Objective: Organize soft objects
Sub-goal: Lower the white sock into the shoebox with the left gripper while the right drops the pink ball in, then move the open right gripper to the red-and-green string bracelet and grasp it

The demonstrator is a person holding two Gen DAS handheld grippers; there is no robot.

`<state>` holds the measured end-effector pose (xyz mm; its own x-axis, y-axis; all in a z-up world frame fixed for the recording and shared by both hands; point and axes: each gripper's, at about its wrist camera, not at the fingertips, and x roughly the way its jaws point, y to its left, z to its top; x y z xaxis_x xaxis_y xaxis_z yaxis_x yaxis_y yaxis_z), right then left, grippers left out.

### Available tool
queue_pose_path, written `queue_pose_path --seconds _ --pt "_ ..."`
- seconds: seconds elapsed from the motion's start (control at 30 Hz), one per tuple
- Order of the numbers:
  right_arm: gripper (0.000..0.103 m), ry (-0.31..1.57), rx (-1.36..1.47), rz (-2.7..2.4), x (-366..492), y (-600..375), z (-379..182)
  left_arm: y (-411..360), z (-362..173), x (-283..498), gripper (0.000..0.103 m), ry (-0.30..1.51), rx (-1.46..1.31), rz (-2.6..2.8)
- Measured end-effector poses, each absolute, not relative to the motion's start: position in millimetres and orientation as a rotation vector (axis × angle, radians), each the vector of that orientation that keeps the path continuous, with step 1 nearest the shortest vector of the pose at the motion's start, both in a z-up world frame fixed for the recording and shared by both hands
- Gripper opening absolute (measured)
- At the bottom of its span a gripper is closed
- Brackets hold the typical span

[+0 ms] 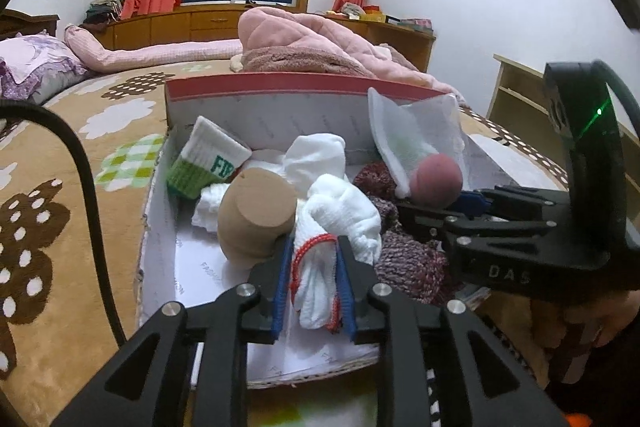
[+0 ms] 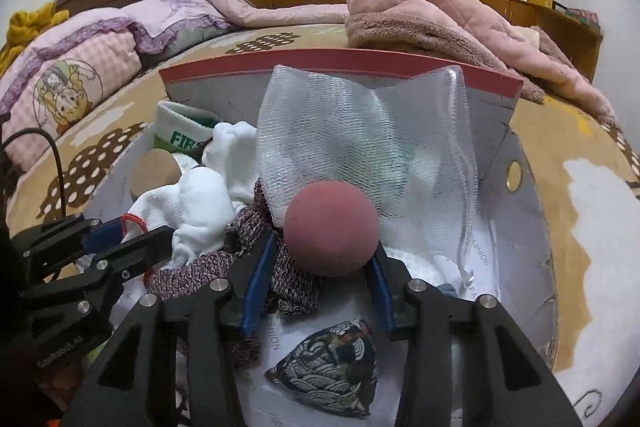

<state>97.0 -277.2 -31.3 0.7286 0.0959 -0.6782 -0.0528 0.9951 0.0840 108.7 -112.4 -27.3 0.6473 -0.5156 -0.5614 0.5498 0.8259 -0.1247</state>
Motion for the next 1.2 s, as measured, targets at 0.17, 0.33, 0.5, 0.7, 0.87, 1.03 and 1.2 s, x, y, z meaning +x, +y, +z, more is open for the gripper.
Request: queue_pose_path --seconds 0.17,0.33,0.5,0.7,0.87,1.03,1.2 --pt "0.051 0.742 0.045 0.062 96 -274 -30 -111 -28 107 0.027 0.610 0.060 -0.590" --pt "0.058 0.747 0.043 0.053 97 -275 -30 -112 -26 104 0.031 0.595 0.069 -0.572" --pt "0.061 0.745 0.003 0.021 94 -271 -23 -112 -22 99 0.036 0.569 0.091 -0.530" --pt "0.061 0.684 -0.023 0.016 81 -273 -1 -111 -14 91 0.090 0.526 0.109 -0.524" --pt "0.079 0.734 0.020 0.069 76 -278 1 -113 -4 79 0.090 0.508 0.139 -0.550" --pt "0.086 0.760 0.059 0.137 67 -281 1 -98 6 69 0.090 0.520 0.104 -0.599" --pt "0.087 0.706 0.055 0.114 58 -280 12 -84 16 58 0.090 0.498 0.082 -0.593"
